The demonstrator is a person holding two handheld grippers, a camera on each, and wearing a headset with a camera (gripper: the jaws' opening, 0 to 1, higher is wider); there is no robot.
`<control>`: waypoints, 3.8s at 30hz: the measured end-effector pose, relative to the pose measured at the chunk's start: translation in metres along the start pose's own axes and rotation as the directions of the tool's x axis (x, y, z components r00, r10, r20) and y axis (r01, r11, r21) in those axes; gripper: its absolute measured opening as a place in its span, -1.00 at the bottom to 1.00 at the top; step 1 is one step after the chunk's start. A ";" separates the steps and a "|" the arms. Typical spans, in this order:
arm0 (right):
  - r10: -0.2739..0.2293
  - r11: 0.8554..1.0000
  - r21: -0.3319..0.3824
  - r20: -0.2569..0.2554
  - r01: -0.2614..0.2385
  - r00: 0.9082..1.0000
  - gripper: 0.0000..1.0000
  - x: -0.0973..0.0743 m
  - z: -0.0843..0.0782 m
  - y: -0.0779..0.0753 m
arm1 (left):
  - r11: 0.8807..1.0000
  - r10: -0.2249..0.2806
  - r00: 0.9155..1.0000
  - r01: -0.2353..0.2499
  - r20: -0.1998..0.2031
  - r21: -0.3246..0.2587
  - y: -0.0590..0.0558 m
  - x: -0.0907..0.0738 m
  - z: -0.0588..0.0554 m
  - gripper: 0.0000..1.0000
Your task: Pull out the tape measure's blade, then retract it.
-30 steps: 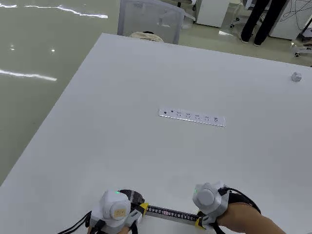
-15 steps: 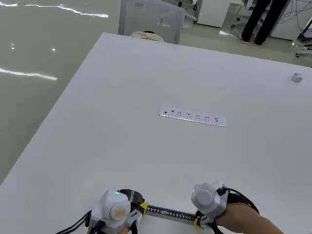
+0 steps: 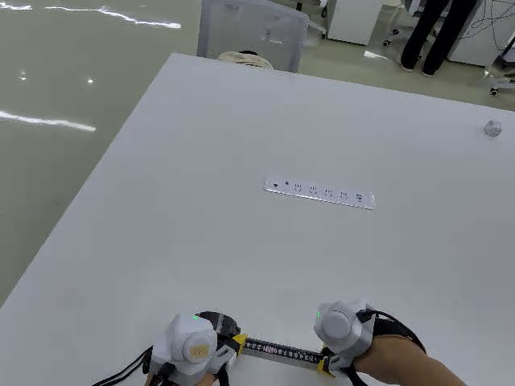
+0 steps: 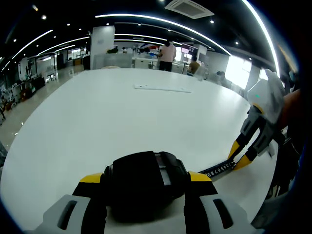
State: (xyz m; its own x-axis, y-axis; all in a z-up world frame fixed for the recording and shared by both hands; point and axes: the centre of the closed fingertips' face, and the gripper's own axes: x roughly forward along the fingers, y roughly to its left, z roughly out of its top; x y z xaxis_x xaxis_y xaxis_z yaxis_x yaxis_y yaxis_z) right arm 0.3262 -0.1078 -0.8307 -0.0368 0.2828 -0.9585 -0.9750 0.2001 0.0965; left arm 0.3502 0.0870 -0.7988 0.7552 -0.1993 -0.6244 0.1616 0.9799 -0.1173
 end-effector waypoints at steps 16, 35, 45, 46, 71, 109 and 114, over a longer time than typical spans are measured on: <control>-0.004 1.000 -0.003 0.030 0.004 1.000 -0.70 0.003 0.015 0.003 | 0.999 0.028 0.999 -0.028 0.027 -0.019 0.001 -0.001 0.001 0.23; -0.003 1.000 -0.007 0.041 0.003 0.999 -0.70 0.005 0.023 0.005 | 1.000 -0.001 1.000 0.001 -0.001 -0.031 0.001 -0.001 0.000 0.22; -0.002 1.000 -0.005 0.041 0.002 0.999 -0.70 0.008 0.026 0.006 | 1.000 -0.021 1.000 0.020 -0.010 -0.021 0.000 0.000 0.000 0.22; -0.002 1.000 -0.004 0.041 0.002 0.999 -0.70 0.007 0.026 0.006 | 1.000 -0.021 1.000 0.021 -0.010 -0.020 0.000 0.000 0.000 0.22; 0.005 1.000 -0.008 0.048 -0.004 0.999 -0.70 0.011 0.036 0.009 | 0.999 -0.040 0.999 0.039 -0.017 -0.027 0.000 0.000 -0.002 0.23; 0.008 1.000 -0.025 0.073 -0.006 0.997 -0.70 0.020 0.062 0.014 | 0.997 -0.058 0.998 0.057 -0.016 -0.043 0.000 0.001 -0.002 0.23; 0.008 1.000 -0.024 0.081 -0.006 0.997 -0.70 0.021 0.066 0.015 | 0.997 -0.059 0.998 0.058 -0.014 -0.044 0.000 0.001 -0.002 0.23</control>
State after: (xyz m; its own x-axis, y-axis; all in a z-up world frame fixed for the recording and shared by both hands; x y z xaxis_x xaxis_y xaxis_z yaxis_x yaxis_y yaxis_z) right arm 0.3249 -0.0369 -0.8320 -0.0271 0.3597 -0.9327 -0.9798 0.1754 0.0961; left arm 0.3497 0.0868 -0.8011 0.7352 -0.2564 -0.6275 0.1774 0.9662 -0.1869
